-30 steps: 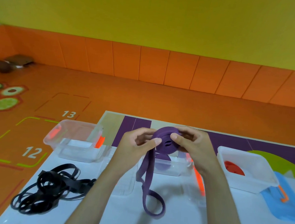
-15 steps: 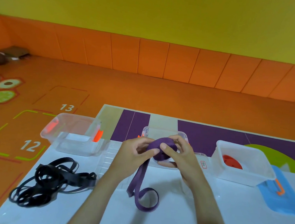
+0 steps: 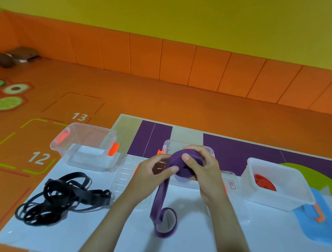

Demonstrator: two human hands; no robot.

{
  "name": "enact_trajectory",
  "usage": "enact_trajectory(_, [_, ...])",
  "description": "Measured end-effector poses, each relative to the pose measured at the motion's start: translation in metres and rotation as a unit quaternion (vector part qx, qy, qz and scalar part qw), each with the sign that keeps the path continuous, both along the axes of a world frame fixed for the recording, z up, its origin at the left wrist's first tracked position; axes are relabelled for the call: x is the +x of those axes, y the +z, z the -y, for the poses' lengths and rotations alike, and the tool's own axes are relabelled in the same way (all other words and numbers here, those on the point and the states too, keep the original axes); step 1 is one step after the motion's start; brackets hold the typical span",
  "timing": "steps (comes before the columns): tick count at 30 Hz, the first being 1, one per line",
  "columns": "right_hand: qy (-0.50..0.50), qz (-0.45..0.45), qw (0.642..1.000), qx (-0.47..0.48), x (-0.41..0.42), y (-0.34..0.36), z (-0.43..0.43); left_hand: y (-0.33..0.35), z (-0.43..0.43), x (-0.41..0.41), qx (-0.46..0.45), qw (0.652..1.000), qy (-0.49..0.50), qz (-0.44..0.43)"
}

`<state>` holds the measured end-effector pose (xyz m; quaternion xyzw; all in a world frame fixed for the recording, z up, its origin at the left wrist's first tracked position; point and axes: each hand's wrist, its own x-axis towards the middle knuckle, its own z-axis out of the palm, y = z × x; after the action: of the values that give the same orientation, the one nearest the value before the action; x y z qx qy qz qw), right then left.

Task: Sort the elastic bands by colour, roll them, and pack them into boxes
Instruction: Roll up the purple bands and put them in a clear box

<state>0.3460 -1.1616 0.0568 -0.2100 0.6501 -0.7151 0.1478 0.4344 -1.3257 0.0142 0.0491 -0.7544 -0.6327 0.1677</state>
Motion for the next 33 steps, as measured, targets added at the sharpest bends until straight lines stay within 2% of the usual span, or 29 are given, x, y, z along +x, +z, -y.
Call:
enact_trajectory(2, [-0.025, 0.019, 0.999, -0.034, -0.003, 0.004, 0.002, -0.018, 0.005, 0.004, -0.018, 0.998, -0.039, 0.048])
enact_trajectory(4, [-0.046, 0.022, 0.998, -0.042, -0.009, 0.010, 0.002, -0.041, 0.010, 0.010, 0.003, 0.993, -0.067, 0.100])
enact_trajectory(6, [-0.060, 0.028, 0.996, -0.052, -0.016, 0.017, 0.002, -0.064, 0.015, 0.016, 0.023, 0.987, -0.077, 0.138])
enact_trajectory(8, [-0.070, 0.047, 0.993, -0.080, -0.020, 0.024, 0.004, -0.082, 0.018, 0.019, 0.006, 0.982, -0.086, 0.169])
enact_trajectory(15, [-0.080, 0.083, 0.985, -0.132, -0.020, 0.042, 0.021, -0.122, 0.036, 0.023, -0.070, 0.965, -0.075, 0.243])
enact_trajectory(18, [-0.084, 0.089, 0.981, -0.152, -0.018, 0.050, 0.027, -0.135, 0.040, 0.032, -0.068, 0.955, -0.075, 0.280])
enact_trajectory(22, [-0.097, 0.085, 0.980, -0.154, -0.019, 0.056, 0.029, -0.149, 0.041, 0.046, -0.032, 0.963, -0.014, 0.266])
enact_trajectory(27, [-0.125, 0.108, 0.974, -0.158, -0.024, 0.055, 0.024, -0.157, 0.049, 0.061, 0.088, 0.953, 0.050, 0.286])
enact_trajectory(29, [-0.137, 0.110, 0.972, -0.154, -0.026, 0.053, 0.022, -0.160, 0.053, 0.064, 0.081, 0.948, 0.094, 0.294])
enact_trajectory(33, [-0.170, 0.097, 0.971, -0.138, -0.031, 0.050, 0.016, -0.169, 0.066, 0.071, 0.061, 0.933, 0.248, 0.254])
